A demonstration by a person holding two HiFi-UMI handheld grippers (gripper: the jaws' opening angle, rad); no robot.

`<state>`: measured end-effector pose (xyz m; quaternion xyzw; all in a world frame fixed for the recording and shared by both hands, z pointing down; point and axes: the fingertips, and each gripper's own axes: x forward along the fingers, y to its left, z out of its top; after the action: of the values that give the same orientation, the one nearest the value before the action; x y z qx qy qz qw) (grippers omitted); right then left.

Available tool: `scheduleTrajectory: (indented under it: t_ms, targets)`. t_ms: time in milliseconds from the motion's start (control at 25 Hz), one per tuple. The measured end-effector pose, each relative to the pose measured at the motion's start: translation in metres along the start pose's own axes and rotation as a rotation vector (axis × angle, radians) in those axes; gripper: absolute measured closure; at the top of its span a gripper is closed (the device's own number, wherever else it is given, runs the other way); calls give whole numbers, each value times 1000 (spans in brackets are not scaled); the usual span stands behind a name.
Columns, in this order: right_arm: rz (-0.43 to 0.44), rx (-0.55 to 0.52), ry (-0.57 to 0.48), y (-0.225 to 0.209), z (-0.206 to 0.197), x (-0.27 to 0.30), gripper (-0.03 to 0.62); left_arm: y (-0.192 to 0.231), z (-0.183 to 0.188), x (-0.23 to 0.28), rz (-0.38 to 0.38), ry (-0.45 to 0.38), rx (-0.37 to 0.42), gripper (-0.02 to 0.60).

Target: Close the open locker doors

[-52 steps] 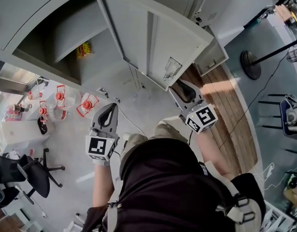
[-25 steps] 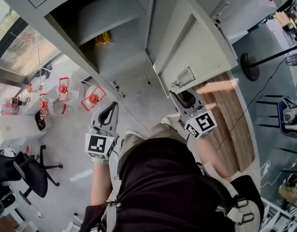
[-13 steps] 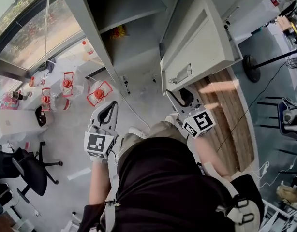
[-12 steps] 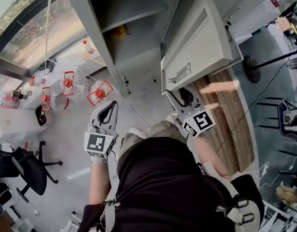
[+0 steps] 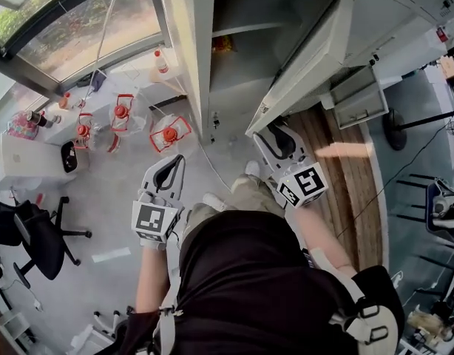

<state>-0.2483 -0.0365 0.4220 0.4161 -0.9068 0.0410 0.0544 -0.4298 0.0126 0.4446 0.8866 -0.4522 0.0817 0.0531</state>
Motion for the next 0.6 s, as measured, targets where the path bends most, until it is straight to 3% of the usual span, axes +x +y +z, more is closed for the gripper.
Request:
scheduleTrajectory:
  t_ms: [600]
  targets:
    - [67,-31,6,22,9,68,433,42,-10,-41,155,-14,-41,572]
